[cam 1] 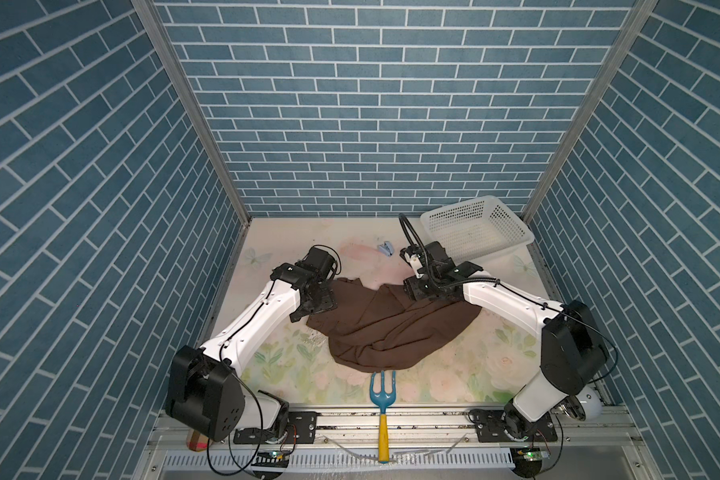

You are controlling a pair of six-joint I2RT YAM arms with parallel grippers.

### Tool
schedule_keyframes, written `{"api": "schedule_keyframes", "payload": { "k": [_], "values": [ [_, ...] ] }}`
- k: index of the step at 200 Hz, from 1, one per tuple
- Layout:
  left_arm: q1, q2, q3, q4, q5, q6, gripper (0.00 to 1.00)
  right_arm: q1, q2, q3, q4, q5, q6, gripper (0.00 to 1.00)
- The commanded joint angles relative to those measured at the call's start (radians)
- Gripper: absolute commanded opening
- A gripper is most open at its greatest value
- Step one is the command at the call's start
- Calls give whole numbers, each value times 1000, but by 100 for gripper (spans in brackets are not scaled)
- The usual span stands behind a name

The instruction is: Fold and stack the trousers

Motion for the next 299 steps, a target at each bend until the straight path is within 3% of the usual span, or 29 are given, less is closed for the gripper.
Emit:
{"api": "schedule_keyframes", "payload": {
  "k": [1,38,55,69,82,92,138,177,185,198,208,246,271,299],
  "values": [
    [5,49,-30,108,49,-6,80,13,65,-32,67,-50,-30,65],
    [15,140,-58,189,50,-3,77,16,184,-1,108,-71,-26,61],
    [22,179,-59,223,64,-8,71,16,246,34,119,-52,-26,58],
    [31,208,-50,244,93,-11,48,15,279,64,106,2,-8,44],
    [46,234,-15,220,102,-6,15,9,265,65,111,46,11,16],
    [58,240,27,176,92,11,0,3,231,52,119,77,19,1],
    [128,114,203,12,4,56,0,-41,-23,7,86,192,-11,0],
    [155,14,258,-54,-45,59,0,-74,-279,-38,71,236,-11,0],
    [155,4,237,-47,-21,46,16,-75,-322,-35,61,238,-13,0],
    [152,-13,170,-9,47,12,59,-76,-385,-33,52,237,-30,0],
    [139,-23,111,38,101,-15,73,-76,-422,-28,42,245,-33,0],
    [2,17,51,150,146,-57,85,-76,-427,-28,23,210,-9,0],
    [-77,80,55,278,207,-41,86,-75,-399,-26,14,189,21,0],
    [-121,195,104,288,209,-37,87,-77,-394,-33,31,184,35,0]
  ]
}}
